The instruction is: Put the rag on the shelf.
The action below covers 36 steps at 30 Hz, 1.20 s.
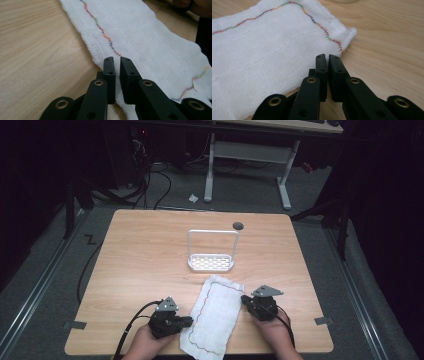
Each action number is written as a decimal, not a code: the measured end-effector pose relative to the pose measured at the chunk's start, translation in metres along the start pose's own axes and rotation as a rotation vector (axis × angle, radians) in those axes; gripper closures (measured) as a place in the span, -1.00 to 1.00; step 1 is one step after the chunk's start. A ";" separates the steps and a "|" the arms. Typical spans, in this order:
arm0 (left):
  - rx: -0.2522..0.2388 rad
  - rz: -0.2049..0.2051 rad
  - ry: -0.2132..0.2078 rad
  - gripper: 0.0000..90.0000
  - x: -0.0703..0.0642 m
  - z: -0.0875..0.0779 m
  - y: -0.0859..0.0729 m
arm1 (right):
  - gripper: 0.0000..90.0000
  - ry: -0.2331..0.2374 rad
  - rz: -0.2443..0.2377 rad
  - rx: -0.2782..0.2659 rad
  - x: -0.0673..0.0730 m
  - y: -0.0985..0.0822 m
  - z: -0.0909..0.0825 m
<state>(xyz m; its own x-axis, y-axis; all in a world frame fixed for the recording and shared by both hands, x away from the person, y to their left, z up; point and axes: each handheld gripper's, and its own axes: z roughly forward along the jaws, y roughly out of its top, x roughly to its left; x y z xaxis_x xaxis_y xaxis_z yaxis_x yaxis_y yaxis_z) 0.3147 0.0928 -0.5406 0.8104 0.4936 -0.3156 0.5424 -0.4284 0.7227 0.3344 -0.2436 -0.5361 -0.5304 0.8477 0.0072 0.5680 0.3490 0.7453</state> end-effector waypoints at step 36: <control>-0.118 -0.013 0.362 -0.09 0.037 0.025 0.051 | -0.14 0.087 0.019 -0.095 -0.018 -0.005 -0.023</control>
<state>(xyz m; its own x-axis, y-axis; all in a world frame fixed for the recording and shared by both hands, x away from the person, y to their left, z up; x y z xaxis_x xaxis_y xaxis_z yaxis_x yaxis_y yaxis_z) 0.3782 0.0705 -0.5307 0.6615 0.7428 -0.1033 0.5060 -0.3404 0.7925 0.3269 -0.2699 -0.5241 -0.5748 0.8147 0.0765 0.5184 0.2902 0.8044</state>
